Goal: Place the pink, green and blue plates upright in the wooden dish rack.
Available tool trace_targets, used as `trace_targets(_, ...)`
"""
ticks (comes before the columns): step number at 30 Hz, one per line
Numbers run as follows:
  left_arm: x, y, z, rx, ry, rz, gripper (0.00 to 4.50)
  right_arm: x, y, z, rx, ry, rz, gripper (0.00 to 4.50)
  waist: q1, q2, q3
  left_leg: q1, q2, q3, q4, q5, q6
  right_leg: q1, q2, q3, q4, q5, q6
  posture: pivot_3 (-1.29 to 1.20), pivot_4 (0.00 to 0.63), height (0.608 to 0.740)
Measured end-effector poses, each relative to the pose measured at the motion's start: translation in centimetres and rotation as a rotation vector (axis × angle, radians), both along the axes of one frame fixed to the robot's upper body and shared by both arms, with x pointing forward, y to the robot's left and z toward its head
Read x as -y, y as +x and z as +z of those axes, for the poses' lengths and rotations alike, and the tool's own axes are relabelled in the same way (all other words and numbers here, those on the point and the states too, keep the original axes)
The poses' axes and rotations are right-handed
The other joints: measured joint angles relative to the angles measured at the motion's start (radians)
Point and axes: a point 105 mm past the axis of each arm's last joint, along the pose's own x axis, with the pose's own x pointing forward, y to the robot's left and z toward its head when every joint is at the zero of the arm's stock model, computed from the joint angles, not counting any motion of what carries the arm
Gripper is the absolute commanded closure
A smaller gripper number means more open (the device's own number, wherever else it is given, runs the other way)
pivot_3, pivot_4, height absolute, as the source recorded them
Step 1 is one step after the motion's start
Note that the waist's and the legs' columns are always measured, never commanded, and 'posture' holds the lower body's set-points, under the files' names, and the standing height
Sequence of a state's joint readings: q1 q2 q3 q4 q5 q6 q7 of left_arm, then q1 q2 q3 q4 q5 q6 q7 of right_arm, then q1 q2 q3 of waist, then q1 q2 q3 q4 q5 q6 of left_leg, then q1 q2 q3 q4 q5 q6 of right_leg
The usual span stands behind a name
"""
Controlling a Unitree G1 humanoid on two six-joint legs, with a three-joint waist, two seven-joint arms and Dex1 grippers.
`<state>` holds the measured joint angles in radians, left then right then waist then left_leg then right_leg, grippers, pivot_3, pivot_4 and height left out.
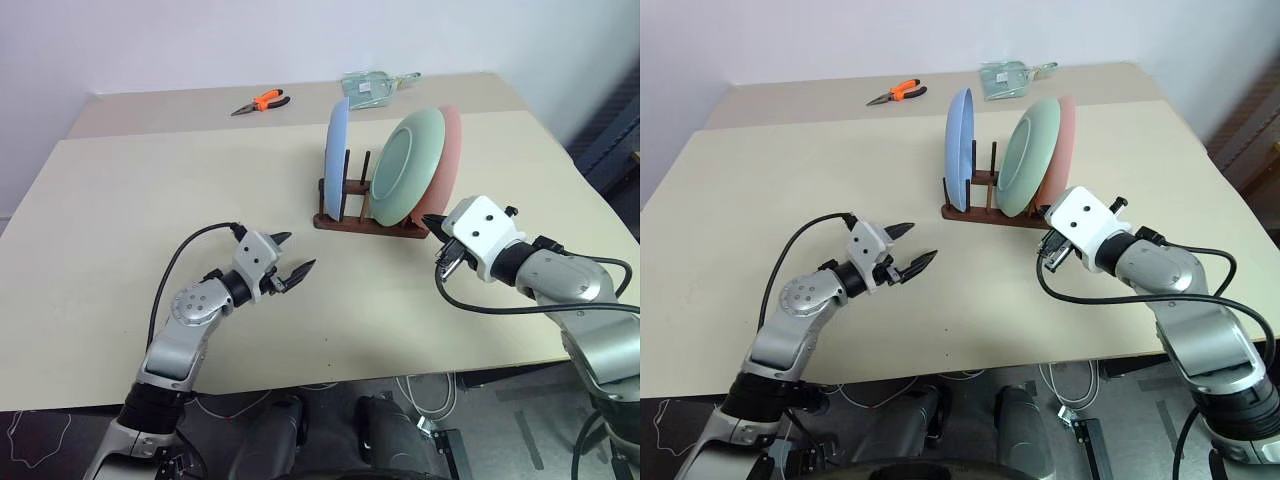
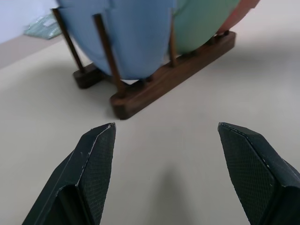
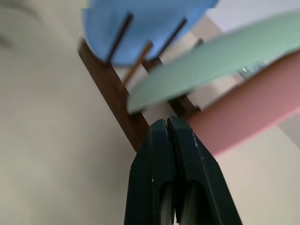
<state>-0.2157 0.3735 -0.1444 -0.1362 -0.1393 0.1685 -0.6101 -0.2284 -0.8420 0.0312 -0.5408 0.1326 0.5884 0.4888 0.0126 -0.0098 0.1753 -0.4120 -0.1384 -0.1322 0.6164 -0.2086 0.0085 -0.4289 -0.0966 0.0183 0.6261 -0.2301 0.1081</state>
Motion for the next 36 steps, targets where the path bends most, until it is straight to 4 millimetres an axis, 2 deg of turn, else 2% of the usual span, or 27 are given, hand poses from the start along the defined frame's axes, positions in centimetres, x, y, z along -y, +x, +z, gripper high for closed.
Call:
trace_targets(7,0.4,-0.4,0.2,0.006,-0.011,-0.006,0.91,-0.2,1.5,0.3,0.052,-0.027,-0.017,4.47,0.0,0.0,0.0,0.0,0.0,0.0,0.0,0.0,0.0,0.0,0.0,0.0,0.0,0.0,0.0,0.0,0.15,0.719)
trace_targets(11,0.4,-0.6,-0.2,-0.011,-0.015,0.001,0.91,-1.5,2.1,1.5,0.098,-0.015,0.017,4.47,0.0,0.0,0.0,0.0,0.0,0.0,0.0,0.0,0.0,0.0,0.0,0.0,0.0,0.0,0.001,0.0,0.15,0.719)
trace_targets(16,0.2,-0.8,-0.6,-0.022,-0.017,0.016,0.91,-2.7,2.3,2.3,0.116,0.002,0.058,4.47,0.002,0.0,0.0,0.0,0.0,0.0,0.0,0.0,0.0,0.0,0.0,0.0,0.0,0.001,0.001,0.0,0.15,0.719)
trace_targets(26,0.6,-0.8,-0.6,-0.022,-0.02,0.02,0.91,-2.8,2.2,2.2,0.111,-0.011,0.073,4.47,0.001,0.0,0.0,0.0,0.0,0.0,0.0,0.0,0.0,0.0,0.0,0.0,0.001,0.001,0.001,0.0,0.15,0.719)
trace_targets(29,0.7,-0.8,-0.7,-0.023,-0.018,0.016,0.91,-1.7,1.4,2.7,0.117,-0.02,0.077,4.47,0.006,0.0,0.0,0.0,0.0,-0.001,0.0,0.0,0.0,0.0,0.0,-0.001,0.0,0.001,0.002,0.0,0.15,0.719)
trace_targets(32,0.1,-0.6,-0.7,-0.023,-0.006,0.031,0.91,0.8,-0.3,3.3,0.084,0.011,0.075,4.47,0.017,0.0,0.0,0.0,0.0,0.0,0.001,0.0,0.001,0.001,0.0,-0.001,0.0,0.001,0.002,0.0,0.15,0.719)
trace_targets(36,-2.7,0.3,-1.5,-0.039,0.041,0.108,0.91,4.2,-3.2,1.8,-0.052,0.085,0.042,4.47,0.027,0.0,0.0,0.001,0.0,-0.001,0.001,-0.001,0.001,0.002,0.0,-0.001,-0.001,0.0,0.001,0.0,0.15,0.719)
